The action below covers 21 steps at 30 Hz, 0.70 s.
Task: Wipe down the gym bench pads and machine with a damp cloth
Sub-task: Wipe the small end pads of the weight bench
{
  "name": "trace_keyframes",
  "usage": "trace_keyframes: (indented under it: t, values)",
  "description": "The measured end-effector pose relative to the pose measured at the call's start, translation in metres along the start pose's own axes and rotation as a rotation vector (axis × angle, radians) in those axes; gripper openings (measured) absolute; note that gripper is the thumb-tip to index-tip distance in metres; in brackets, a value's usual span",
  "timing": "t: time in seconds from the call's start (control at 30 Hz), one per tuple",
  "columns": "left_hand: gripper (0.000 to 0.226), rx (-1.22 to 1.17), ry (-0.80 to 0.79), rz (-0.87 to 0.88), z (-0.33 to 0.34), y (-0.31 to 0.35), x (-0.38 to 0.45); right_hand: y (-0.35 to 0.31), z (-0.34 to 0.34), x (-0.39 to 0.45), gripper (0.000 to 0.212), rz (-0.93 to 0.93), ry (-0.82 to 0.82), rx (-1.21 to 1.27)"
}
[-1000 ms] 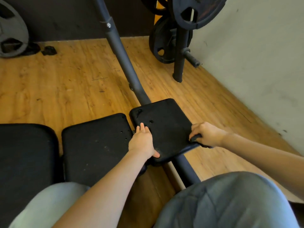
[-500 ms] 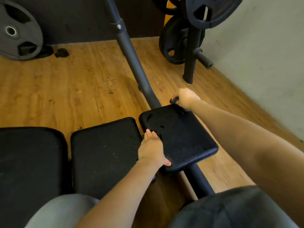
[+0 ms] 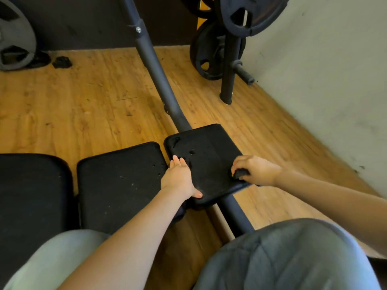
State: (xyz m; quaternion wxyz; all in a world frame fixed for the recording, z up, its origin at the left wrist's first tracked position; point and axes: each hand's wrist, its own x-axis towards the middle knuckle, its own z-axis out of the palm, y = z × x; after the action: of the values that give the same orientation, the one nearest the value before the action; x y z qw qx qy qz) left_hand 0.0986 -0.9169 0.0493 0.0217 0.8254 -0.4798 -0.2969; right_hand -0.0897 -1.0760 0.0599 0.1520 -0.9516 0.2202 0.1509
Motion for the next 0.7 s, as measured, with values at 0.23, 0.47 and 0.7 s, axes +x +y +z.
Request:
trace_keyframes:
  t: [0.23, 0.47, 0.7]
  values:
    - [0.125, -0.018, 0.030, 0.005, 0.004, -0.001, 0.005, -0.020, -0.062, 0.084, 0.025, 0.138, 0.279, 0.025]
    - [0.126, 0.001, 0.013, 0.038, 0.003, -0.003, 0.009, -0.029, -0.045, 0.161, 0.022, 0.310, 0.249, 0.052]
    - [0.124, -0.010, 0.004, 0.028, 0.004, -0.004, 0.009, -0.029, -0.008, 0.028, 0.021, 0.054, 0.016, 0.146]
